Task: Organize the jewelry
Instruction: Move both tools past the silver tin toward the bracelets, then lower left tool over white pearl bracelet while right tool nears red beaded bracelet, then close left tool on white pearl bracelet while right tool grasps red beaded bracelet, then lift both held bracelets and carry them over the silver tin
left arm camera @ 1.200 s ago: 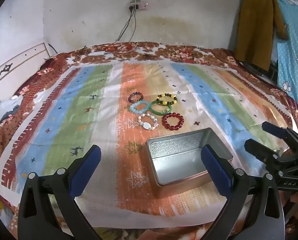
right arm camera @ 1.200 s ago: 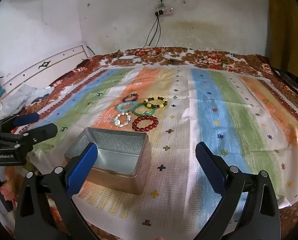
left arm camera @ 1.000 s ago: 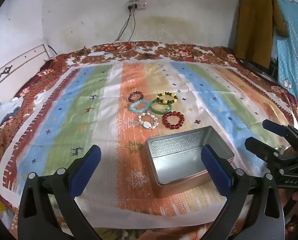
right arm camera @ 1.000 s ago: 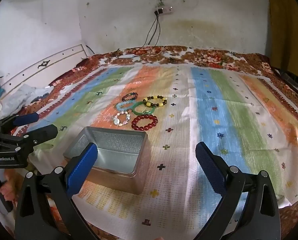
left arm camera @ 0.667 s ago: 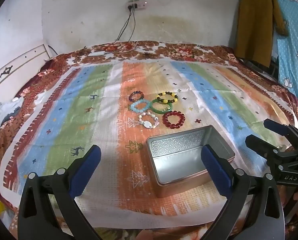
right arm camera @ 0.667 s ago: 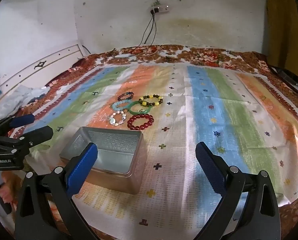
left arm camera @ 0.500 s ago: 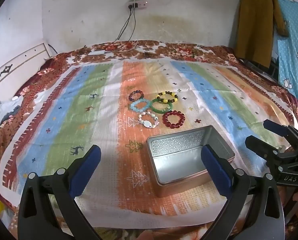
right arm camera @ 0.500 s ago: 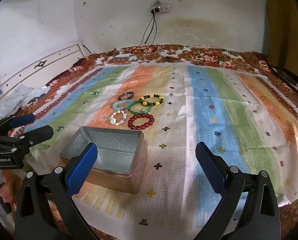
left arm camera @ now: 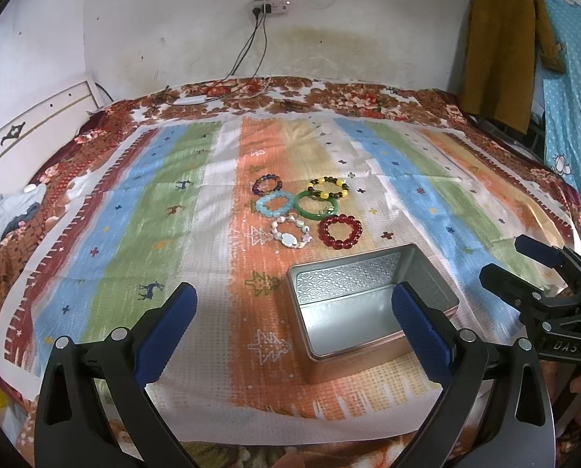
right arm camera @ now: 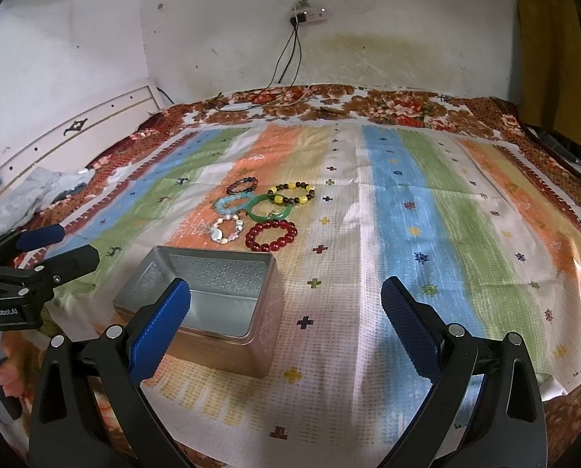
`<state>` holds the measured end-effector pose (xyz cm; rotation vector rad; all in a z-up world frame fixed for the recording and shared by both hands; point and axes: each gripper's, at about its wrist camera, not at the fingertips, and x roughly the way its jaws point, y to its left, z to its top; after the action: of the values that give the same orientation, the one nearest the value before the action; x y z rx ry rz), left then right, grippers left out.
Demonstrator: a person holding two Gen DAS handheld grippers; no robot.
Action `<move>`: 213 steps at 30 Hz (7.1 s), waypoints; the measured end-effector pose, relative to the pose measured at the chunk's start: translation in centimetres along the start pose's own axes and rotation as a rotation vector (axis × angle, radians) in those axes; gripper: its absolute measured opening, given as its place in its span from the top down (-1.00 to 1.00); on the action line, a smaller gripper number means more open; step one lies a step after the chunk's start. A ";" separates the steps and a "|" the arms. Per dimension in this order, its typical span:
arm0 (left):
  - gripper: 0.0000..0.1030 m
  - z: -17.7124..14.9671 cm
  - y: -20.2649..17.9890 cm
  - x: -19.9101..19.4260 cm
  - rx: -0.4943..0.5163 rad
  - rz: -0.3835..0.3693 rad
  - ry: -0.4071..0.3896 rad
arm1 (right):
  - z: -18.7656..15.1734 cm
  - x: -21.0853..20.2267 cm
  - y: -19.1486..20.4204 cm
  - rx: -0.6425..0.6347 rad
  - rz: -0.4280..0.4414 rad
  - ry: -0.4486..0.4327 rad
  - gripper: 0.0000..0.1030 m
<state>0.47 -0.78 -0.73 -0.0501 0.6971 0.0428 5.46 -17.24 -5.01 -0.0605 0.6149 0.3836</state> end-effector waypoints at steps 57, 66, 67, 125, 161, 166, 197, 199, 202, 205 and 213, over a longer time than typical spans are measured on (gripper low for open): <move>-0.89 6.5 3.4 10.8 0.015 0.027 0.230 | 6.9 8.5 -1.5 -0.026 0.032 0.182 -0.93; -0.89 7.3 3.9 13.0 0.012 0.028 0.260 | 7.9 10.8 -2.1 -0.014 0.035 0.221 -0.93; -0.89 7.3 3.9 13.2 0.016 0.027 0.264 | 8.0 10.9 -2.1 -0.014 0.034 0.224 -0.93; -0.67 7.6 5.5 26.5 -0.038 0.037 0.584 | 7.4 25.9 -2.1 -0.004 0.002 0.598 -0.92; 0.83 8.0 4.9 22.3 -0.068 -0.031 0.498 | 8.4 22.0 -1.3 -0.065 0.067 0.491 0.73; 0.83 8.4 4.4 21.0 -0.062 -0.008 0.439 | 8.6 20.7 -0.7 -0.085 0.069 0.450 0.73; 0.84 10.8 1.7 12.0 0.009 0.029 0.029 | 10.8 12.6 0.8 -0.108 0.117 0.093 0.73; 0.84 10.6 1.7 11.5 -0.001 0.025 0.016 | 10.8 12.1 0.8 -0.107 0.124 0.075 0.73; 0.84 10.4 1.4 10.5 -0.001 0.021 -0.010 | 10.6 11.3 0.9 -0.107 0.130 0.050 0.73; 0.84 10.1 0.8 9.4 0.016 0.024 -0.050 | 10.6 10.5 1.1 -0.112 0.135 0.025 0.73; 0.83 9.4 -0.2 7.5 0.041 0.031 -0.094 | 10.4 8.5 1.4 -0.121 0.127 -0.029 0.73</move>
<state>12.24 -0.26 1.65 0.0018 0.6044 0.0604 17.07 -11.41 -1.32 -0.1323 0.5681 0.5434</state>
